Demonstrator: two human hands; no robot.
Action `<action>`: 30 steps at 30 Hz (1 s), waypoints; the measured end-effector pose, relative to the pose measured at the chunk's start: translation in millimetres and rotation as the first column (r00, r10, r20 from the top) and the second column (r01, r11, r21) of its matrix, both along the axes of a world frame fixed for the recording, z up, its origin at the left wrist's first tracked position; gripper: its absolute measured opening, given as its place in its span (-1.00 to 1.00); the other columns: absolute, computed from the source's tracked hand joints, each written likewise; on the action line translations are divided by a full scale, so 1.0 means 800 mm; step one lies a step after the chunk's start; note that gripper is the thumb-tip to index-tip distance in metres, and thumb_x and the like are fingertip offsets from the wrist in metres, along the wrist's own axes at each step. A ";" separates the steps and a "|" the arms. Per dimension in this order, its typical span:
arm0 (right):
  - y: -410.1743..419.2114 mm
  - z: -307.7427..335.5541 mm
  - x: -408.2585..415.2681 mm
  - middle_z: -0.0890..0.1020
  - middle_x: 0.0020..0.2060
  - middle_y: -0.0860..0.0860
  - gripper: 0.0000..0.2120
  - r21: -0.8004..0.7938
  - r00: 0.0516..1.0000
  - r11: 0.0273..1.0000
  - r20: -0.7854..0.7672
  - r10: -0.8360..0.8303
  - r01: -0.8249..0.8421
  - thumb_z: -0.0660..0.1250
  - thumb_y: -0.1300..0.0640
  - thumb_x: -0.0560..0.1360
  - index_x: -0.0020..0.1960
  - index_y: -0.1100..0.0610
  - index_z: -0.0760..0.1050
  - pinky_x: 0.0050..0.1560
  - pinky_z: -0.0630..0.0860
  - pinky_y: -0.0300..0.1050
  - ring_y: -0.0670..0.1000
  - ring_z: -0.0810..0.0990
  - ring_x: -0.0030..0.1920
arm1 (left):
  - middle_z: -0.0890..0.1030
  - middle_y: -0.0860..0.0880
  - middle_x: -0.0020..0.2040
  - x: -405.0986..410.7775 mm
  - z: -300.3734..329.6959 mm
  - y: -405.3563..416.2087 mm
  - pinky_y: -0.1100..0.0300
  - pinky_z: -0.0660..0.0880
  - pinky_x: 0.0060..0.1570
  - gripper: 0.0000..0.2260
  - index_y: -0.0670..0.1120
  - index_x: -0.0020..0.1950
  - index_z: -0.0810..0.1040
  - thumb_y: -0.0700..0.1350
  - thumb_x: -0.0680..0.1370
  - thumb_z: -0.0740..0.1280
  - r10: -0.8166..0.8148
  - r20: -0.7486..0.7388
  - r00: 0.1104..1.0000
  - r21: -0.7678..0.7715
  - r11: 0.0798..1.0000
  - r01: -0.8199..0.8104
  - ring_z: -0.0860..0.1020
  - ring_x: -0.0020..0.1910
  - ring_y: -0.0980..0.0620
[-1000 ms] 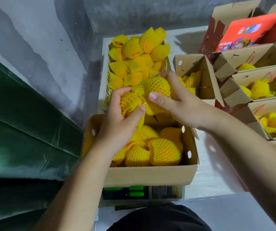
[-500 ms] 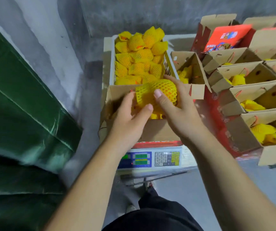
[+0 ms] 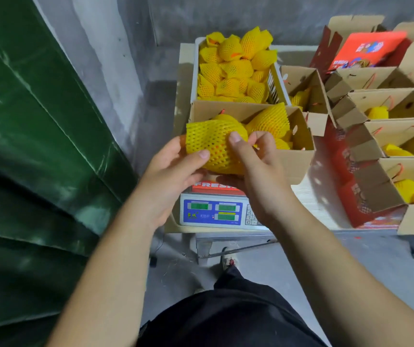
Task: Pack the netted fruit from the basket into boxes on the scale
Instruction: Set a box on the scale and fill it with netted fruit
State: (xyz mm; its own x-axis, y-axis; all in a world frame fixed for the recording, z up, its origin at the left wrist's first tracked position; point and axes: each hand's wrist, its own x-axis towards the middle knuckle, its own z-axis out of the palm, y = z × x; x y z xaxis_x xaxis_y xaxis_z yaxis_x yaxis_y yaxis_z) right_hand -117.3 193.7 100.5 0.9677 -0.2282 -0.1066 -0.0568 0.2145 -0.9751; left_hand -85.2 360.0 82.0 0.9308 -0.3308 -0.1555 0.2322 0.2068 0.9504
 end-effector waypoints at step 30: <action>-0.010 0.059 0.019 0.56 -0.38 -0.09 -0.77 -0.451 0.920 0.887 0.301 0.250 -0.093 0.39 0.04 0.64 -0.13 0.08 0.45 -0.51 0.45 -0.20 0.03 0.57 -0.44 | 0.68 -0.12 0.22 -0.016 0.047 0.023 0.15 0.59 -0.19 -0.15 -0.02 0.37 0.56 0.16 0.14 0.73 -0.143 -0.193 0.971 -0.233 0.968 0.096 0.68 0.07 -0.04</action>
